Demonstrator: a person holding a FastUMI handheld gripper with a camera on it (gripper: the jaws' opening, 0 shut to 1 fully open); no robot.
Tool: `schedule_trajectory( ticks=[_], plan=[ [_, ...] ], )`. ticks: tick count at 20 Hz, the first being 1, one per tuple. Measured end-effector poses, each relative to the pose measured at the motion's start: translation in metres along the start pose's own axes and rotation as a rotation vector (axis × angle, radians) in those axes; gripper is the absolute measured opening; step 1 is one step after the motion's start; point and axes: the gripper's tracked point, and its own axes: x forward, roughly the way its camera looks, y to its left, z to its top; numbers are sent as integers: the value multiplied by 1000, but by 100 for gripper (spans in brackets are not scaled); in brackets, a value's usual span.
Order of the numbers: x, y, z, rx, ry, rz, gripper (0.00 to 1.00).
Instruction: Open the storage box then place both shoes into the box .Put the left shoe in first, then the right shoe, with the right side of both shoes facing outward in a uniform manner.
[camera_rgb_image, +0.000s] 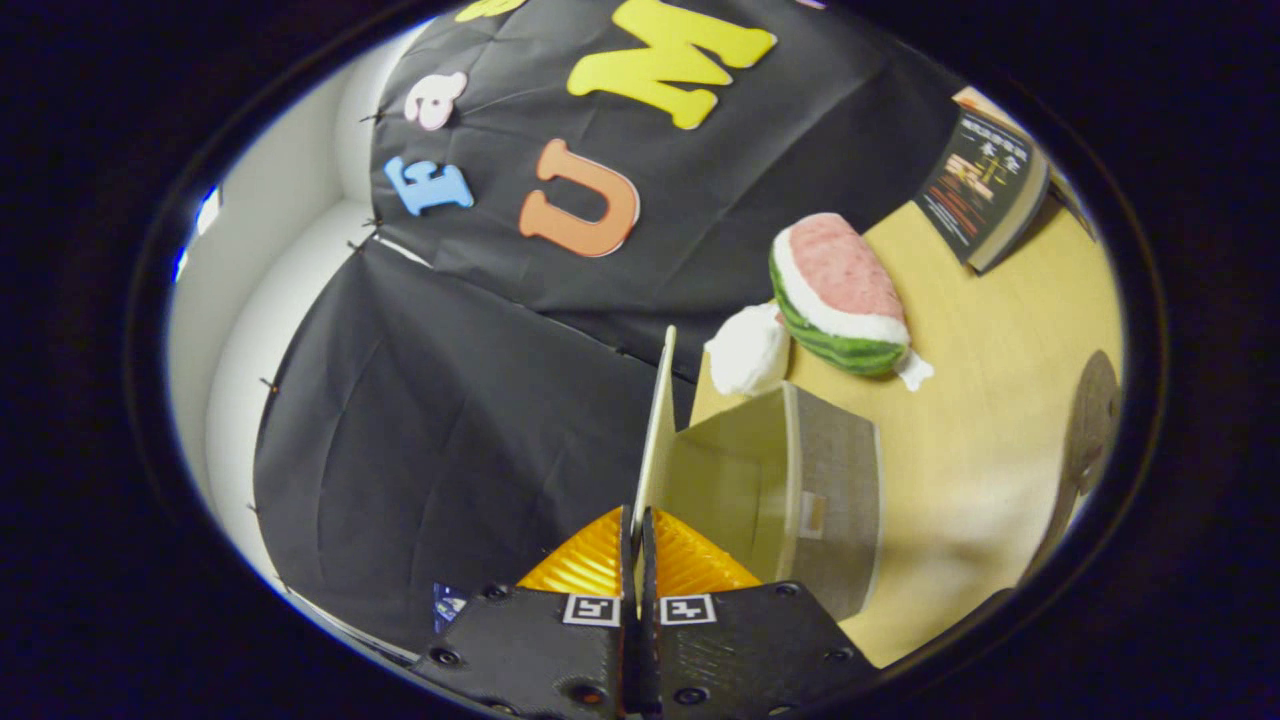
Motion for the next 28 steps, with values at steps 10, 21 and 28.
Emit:
schedule_trajectory(
  ticks=[10,21,28],
  plan=[
    [80,89,-26,-230,42,3,1],
    [146,118,-66,-399,84,-42,51],
    [124,98,-34,-525,-38,-178,89]
  ],
)
